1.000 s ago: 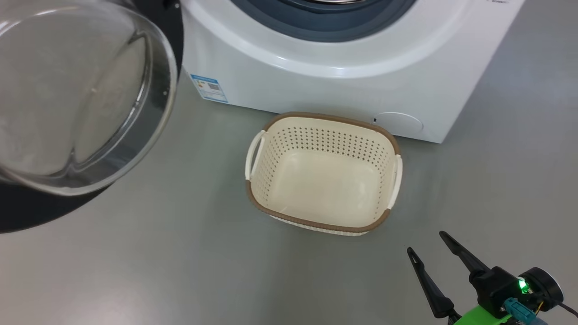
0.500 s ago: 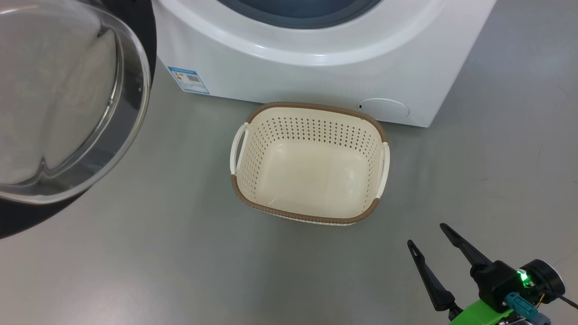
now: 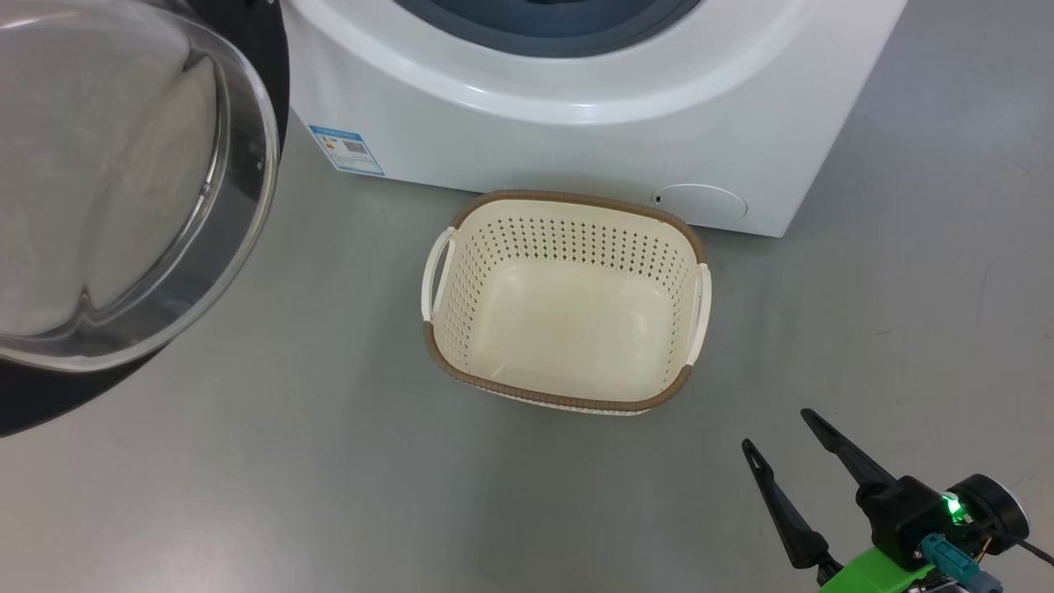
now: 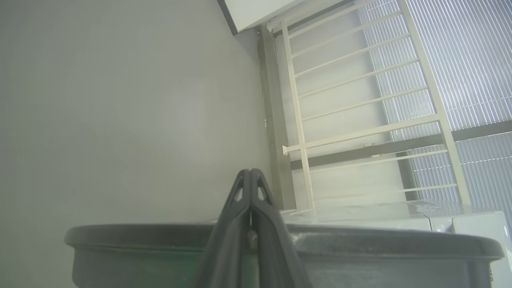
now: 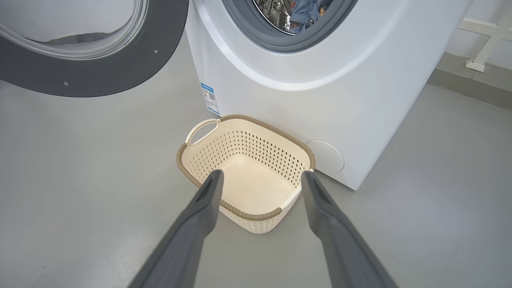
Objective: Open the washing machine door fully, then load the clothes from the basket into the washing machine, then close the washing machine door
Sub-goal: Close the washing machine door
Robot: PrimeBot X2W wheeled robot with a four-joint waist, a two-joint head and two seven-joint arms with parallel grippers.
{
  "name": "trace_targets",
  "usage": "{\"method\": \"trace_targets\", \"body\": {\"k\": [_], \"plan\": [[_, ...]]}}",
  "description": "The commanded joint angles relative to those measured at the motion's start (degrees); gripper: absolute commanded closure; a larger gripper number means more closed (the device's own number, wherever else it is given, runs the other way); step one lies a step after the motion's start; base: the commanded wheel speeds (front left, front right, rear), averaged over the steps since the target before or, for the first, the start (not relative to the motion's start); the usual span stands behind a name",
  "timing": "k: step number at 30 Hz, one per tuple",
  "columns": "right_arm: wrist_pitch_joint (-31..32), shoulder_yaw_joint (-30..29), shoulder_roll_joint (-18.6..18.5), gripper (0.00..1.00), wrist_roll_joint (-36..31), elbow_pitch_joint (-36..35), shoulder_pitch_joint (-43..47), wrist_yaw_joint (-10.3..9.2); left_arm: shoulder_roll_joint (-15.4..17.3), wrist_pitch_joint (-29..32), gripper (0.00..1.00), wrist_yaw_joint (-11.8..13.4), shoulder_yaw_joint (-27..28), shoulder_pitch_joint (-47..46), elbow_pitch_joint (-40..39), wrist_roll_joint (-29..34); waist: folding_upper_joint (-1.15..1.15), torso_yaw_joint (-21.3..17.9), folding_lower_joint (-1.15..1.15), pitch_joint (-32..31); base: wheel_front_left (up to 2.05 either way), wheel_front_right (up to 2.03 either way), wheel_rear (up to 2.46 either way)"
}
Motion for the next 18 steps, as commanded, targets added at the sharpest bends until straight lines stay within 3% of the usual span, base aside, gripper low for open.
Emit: {"method": "trace_targets", "body": {"k": [1,18], "plan": [[-0.14,1.45,-0.33,0.0,0.72,-1.18,-0.78,0.09,4.16,1.17,1.0,-0.71,0.14,-0.46,-1.23,-0.14,0.0,0.02,0.0,-0.09,0.0,0.0,0.0],[-0.94,2.02,1.43,0.0,0.65,1.0,-0.79,0.09,3.4,17.98,1.0,-2.58,-4.74,4.87,-5.99,-1.48,0.0,-0.37,0.0,-3.69,0.0,0.0,0.0]]}}
